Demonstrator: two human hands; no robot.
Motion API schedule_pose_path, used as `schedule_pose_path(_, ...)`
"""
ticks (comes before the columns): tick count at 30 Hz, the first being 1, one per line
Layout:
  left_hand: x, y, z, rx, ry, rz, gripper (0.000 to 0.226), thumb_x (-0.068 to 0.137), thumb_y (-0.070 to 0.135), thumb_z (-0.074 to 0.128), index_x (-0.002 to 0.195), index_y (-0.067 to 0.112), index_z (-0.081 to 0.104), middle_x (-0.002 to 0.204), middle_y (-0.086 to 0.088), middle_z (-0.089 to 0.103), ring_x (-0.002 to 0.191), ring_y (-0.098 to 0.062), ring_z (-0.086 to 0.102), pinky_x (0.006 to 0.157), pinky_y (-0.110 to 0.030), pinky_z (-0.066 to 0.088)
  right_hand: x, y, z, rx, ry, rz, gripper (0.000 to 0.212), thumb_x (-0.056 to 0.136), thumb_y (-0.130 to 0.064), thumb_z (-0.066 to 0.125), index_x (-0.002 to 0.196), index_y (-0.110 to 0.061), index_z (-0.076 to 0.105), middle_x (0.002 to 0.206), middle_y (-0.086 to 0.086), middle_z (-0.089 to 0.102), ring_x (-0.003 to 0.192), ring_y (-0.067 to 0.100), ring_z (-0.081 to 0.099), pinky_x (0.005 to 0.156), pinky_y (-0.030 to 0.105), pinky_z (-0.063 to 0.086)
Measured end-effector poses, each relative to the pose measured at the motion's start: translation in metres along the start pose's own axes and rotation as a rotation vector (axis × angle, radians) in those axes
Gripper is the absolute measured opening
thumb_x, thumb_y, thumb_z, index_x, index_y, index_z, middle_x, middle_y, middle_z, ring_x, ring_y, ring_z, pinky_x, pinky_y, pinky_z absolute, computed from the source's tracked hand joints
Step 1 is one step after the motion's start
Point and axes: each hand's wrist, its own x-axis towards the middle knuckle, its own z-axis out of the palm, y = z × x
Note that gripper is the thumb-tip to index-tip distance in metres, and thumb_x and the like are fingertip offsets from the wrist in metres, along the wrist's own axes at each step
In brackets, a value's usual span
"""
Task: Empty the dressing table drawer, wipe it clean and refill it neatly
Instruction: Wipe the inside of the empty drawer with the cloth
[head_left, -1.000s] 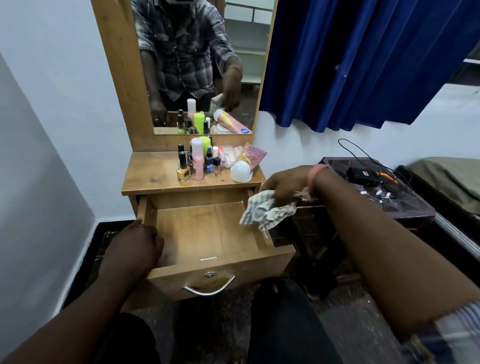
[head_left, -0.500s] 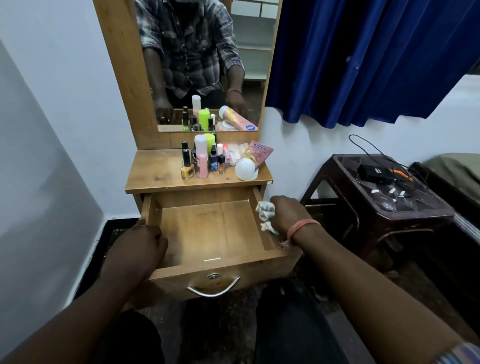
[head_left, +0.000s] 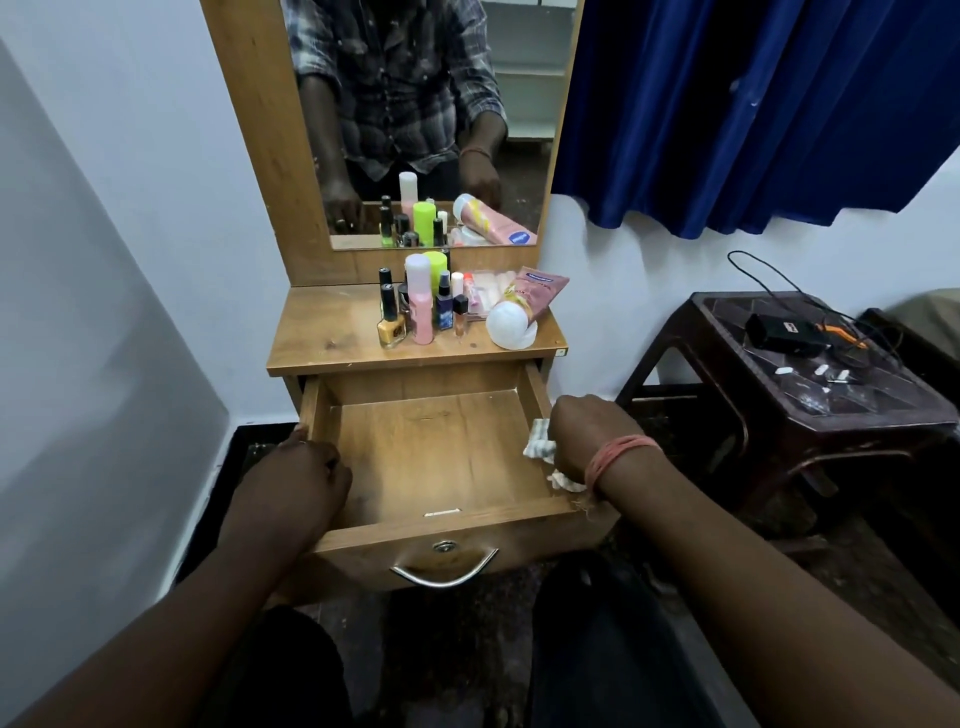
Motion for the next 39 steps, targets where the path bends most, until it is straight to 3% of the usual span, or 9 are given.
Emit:
schedule_pose_path(6, 0.000, 0.001, -0.003, -0.011, 0.004, 0.013, 0.034, 0.098, 0.034, 0.053, 0.067, 0.023, 0.063, 0.080, -0.001, 0.058, 0.067, -0.014, 0.059, 0.062, -0.031, 0.048, 0.051, -0.006, 0.011, 0.088, 0.177, -0.076, 0.022, 0.087, -0.033, 0.062, 0.104, -0.025, 0.071, 0.108, 0.006, 0.070, 0.102, 0.028, 0.067, 0.087, 0.037, 0.054)
schedule_pose_path(10, 0.001, -0.001, -0.003, 0.006, 0.008, 0.013, 0.037, 0.097, 0.033, 0.053, 0.062, 0.021, 0.056, 0.078, -0.002, 0.055, 0.069, -0.020, 0.058, 0.060, -0.031, 0.042, 0.054, 0.004, 0.015, -0.149, 0.236, -0.308, 0.014, 0.089, -0.027, 0.064, 0.099, -0.026, 0.074, 0.112, 0.001, 0.067, 0.103, 0.024, 0.063, 0.081, 0.034, 0.055)
schedule_pose_path(15, 0.002, -0.002, -0.002, -0.001, 0.002, 0.004, 0.037, 0.097, 0.036, 0.052, 0.063, 0.023, 0.058, 0.080, 0.000, 0.058, 0.063, -0.015, 0.058, 0.063, -0.033, 0.053, 0.045, 0.002, -0.010, -0.642, 0.018, -0.670, 0.014, 0.087, -0.025, 0.069, 0.100, -0.021, 0.074, 0.097, 0.004, 0.071, 0.090, 0.026, 0.068, 0.068, 0.036, 0.058)
schedule_pose_path(19, 0.001, -0.003, -0.003, -0.011, 0.003, 0.004, 0.037, 0.097, 0.036, 0.053, 0.063, 0.024, 0.058, 0.078, 0.001, 0.059, 0.063, -0.014, 0.060, 0.066, -0.035, 0.057, 0.043, -0.026, -0.019, -0.633, 0.061, -0.821, 0.014, 0.087, -0.025, 0.068, 0.100, -0.021, 0.070, 0.097, 0.002, 0.068, 0.082, 0.024, 0.067, 0.063, 0.034, 0.056)
schedule_pose_path(21, 0.001, -0.002, -0.003, -0.013, 0.012, 0.003, 0.038, 0.098, 0.035, 0.053, 0.062, 0.024, 0.057, 0.077, 0.001, 0.058, 0.061, -0.014, 0.060, 0.065, -0.036, 0.057, 0.051, -0.037, -0.007, -0.605, 0.088, -0.767, 0.028, 0.086, -0.020, 0.069, 0.114, -0.020, 0.067, 0.112, 0.006, 0.065, 0.091, 0.029, 0.067, 0.063, 0.034, 0.054)
schedule_pose_path(26, 0.002, -0.003, -0.001, 0.006, 0.018, 0.011, 0.035, 0.097, 0.034, 0.053, 0.064, 0.023, 0.059, 0.079, 0.000, 0.057, 0.066, -0.018, 0.059, 0.067, -0.038, 0.057, 0.053, -0.043, 0.020, -0.529, -0.203, -0.414, 0.024, 0.087, -0.020, 0.071, 0.109, -0.009, 0.071, 0.109, 0.013, 0.070, 0.097, 0.031, 0.068, 0.083, 0.035, 0.056)
schedule_pose_path(31, 0.001, -0.001, 0.000, 0.007, -0.002, 0.012, 0.031, 0.097, 0.033, 0.053, 0.072, 0.020, 0.067, 0.086, -0.005, 0.060, 0.078, -0.025, 0.061, 0.072, -0.040, 0.057, 0.040, -0.060, 0.015, -0.533, -0.483, -0.361, 0.014, 0.091, -0.018, 0.064, 0.099, -0.007, 0.063, 0.089, 0.008, 0.059, 0.080, 0.027, 0.058, 0.069, 0.033, 0.048)
schedule_pose_path(36, -0.005, 0.000, 0.000, -0.024, 0.015, 0.004, 0.031, 0.096, 0.032, 0.053, 0.070, 0.019, 0.066, 0.086, -0.008, 0.061, 0.078, -0.028, 0.061, 0.072, -0.039, 0.056, 0.040, -0.067, 0.014, -0.478, -0.587, -0.266, 0.035, 0.097, -0.020, 0.055, 0.126, -0.001, 0.059, 0.108, 0.011, 0.057, 0.092, 0.029, 0.054, 0.079, 0.037, 0.044)
schedule_pose_path(39, -0.003, -0.002, -0.001, -0.025, 0.021, 0.002, 0.032, 0.096, 0.033, 0.053, 0.069, 0.021, 0.064, 0.083, -0.007, 0.060, 0.075, -0.027, 0.061, 0.072, -0.039, 0.057, 0.033, -0.069, 0.009, -0.455, -0.585, -0.276, 0.034, 0.098, -0.018, 0.054, 0.128, -0.002, 0.058, 0.120, 0.013, 0.059, 0.093, 0.026, 0.053, 0.077, 0.034, 0.042)
